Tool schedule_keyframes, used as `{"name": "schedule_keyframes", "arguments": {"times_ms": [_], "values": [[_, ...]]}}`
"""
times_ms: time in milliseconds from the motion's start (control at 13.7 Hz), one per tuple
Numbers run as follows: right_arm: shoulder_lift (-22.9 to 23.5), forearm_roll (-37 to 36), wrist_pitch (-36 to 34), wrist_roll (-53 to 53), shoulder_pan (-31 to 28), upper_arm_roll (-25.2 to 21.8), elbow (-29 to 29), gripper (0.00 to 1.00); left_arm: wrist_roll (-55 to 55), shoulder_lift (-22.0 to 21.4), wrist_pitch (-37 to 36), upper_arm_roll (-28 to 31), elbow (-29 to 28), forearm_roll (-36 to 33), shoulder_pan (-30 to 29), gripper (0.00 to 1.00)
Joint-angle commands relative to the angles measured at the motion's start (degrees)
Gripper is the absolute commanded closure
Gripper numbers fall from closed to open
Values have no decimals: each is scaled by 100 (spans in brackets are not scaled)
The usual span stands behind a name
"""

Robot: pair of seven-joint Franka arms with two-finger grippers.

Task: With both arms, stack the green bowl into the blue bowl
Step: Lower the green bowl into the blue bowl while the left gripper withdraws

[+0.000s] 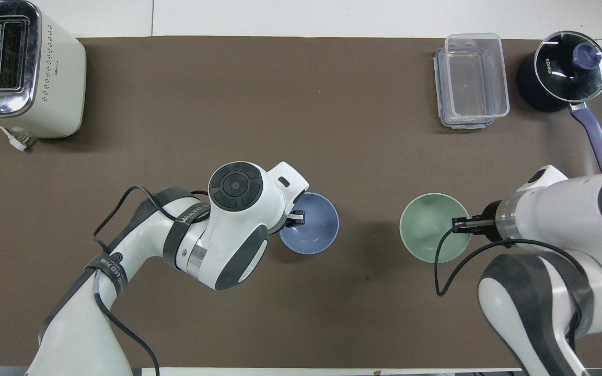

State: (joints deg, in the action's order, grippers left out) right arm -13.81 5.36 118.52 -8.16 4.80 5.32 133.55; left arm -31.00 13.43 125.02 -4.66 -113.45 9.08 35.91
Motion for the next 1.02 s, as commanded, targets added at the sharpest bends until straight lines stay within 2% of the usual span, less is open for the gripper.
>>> {"name": "schedule_keyframes", "arguments": {"times_ms": [0, 73, 293, 512, 659, 951], "values": [[-52, 62, 397, -877, 616, -14, -13, 100, -20, -69, 163, 97, -116, 129, 109, 24], [-25, 62, 539, -1150, 836, -14, -13, 100, -20, -86, 102, 105, -116, 129, 109, 0], [220, 491, 1198, -1662, 1364, -14, -22, 100, 33, -349, -388, 149, 33, 129, -109, 0], [598, 721, 1446, -1680, 1603, -14, -320, 100, 181, -674, -1231, 149, 472, 77, -943, 0], [914, 844, 1655, -1654, 1777, -5, -443, 100, 794, -789, -2030, 175, 911, 41, -1593, 0], [1354, 879, 1929, -1418, 2060, -5, -452, 100, 2445, -1360, -2832, 167, 1044, -319, -2955, 0]]}}
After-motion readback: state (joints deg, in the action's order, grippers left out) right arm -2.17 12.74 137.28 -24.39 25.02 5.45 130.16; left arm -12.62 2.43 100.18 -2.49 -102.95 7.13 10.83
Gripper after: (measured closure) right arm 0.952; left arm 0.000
